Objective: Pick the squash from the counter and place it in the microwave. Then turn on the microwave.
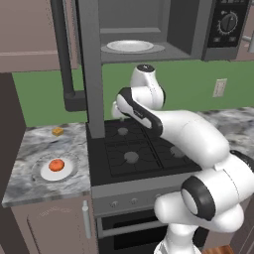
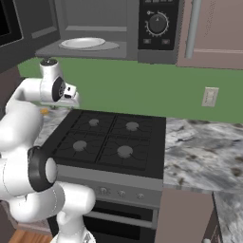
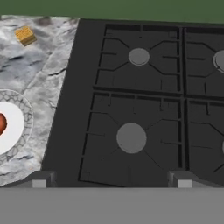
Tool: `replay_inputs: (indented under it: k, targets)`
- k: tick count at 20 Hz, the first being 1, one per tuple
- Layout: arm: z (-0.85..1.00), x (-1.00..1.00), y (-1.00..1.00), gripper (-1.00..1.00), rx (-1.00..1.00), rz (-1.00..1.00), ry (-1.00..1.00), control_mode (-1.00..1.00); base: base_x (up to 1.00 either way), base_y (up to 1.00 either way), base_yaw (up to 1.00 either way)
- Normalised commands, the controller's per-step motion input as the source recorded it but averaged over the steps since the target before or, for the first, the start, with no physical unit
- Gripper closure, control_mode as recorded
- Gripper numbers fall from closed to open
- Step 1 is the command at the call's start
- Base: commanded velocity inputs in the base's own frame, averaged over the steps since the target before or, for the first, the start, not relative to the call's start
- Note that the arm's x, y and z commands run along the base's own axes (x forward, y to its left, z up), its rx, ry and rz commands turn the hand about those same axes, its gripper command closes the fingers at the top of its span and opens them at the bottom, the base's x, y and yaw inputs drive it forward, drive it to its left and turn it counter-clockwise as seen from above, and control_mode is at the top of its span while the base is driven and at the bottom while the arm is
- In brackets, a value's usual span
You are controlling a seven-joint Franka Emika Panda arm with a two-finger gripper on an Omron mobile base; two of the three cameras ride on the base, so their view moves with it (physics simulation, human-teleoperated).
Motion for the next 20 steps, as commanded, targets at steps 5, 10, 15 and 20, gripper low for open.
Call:
replay_inputs:
  k: [5, 10, 15, 20]
  targets:
    - [-0.24, 0.15, 0.14, -1.00, 0.00, 0.00, 0.06, -1.00, 0.00, 0.00, 0.00]
    - [-0.19, 0.09, 0.17, -1.00, 0.00, 0.00, 0.03, -1.00, 0.00, 0.00, 0.00]
    - [-0.17, 0.03, 0.21, -1.00, 0.00, 0.00, 0.00, -1.00, 0.00, 0.00, 0.00]
    - [-0.15, 0.05, 0.22, -1.00, 0.00, 0.00, 0.01, -1.00, 0.00, 0.00, 0.00]
